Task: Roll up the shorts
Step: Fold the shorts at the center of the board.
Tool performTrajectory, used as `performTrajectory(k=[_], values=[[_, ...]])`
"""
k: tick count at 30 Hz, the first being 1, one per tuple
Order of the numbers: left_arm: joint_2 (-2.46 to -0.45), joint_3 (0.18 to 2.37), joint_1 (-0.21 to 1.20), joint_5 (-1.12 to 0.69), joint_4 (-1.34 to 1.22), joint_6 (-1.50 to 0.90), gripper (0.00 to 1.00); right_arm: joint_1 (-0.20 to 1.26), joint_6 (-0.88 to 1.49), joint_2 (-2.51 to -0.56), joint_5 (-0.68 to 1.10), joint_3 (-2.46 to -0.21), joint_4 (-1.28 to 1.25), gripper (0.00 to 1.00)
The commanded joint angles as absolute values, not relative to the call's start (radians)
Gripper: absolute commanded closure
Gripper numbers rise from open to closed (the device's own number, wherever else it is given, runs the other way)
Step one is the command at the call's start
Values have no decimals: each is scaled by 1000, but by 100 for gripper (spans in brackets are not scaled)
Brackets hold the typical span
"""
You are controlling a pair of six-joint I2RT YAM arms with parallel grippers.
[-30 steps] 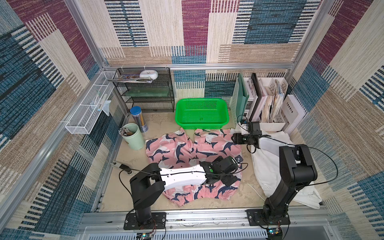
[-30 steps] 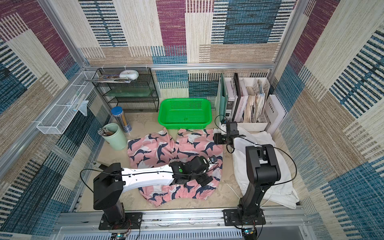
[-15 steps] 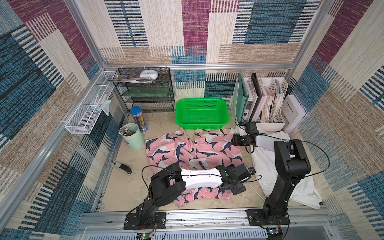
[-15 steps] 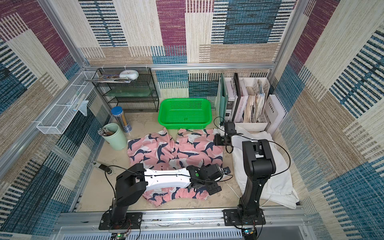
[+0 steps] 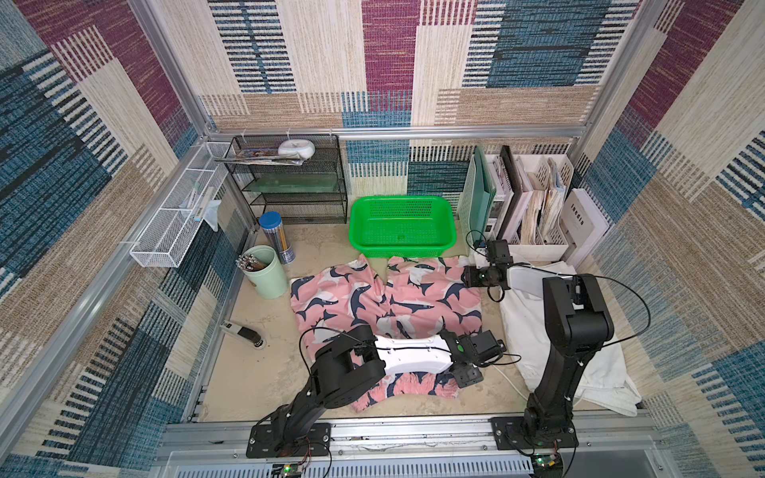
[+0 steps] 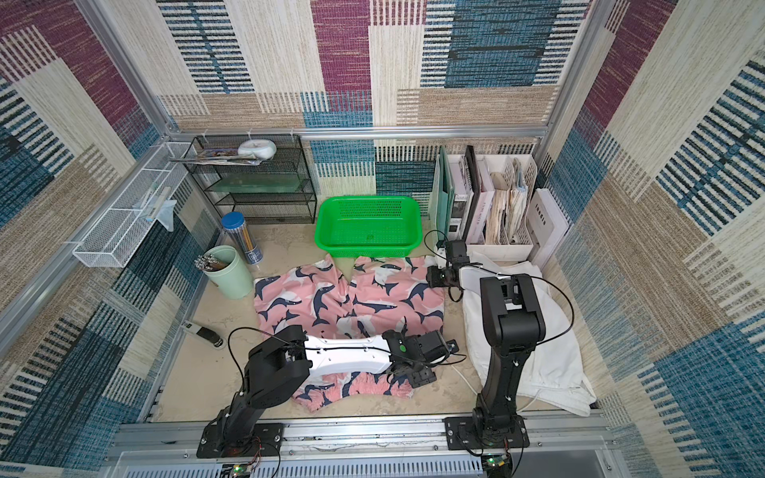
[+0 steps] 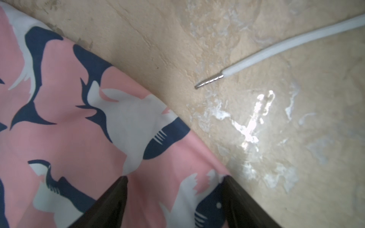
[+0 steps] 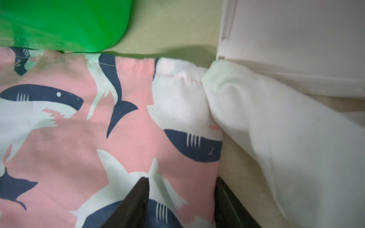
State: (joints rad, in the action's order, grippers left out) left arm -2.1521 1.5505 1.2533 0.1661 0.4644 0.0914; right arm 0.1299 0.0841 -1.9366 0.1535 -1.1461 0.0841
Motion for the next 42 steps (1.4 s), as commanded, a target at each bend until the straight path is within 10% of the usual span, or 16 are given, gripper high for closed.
performTrajectory(k=[1,8,29,42], values=[[-2172,1543,1250,148,548,104,39,133,93,-1953,161,-1149,164,56],[-2174,1549,1250,133,557,103,100,131,116,-1902,102,-1123,144,100],[-1837,1491,1249,250,490,94,100,228,32,-1600,274,-1218,232,100],[-1474,1062,1237,329,486,-183,100,502,78,-1794,562,-1469,243,100]])
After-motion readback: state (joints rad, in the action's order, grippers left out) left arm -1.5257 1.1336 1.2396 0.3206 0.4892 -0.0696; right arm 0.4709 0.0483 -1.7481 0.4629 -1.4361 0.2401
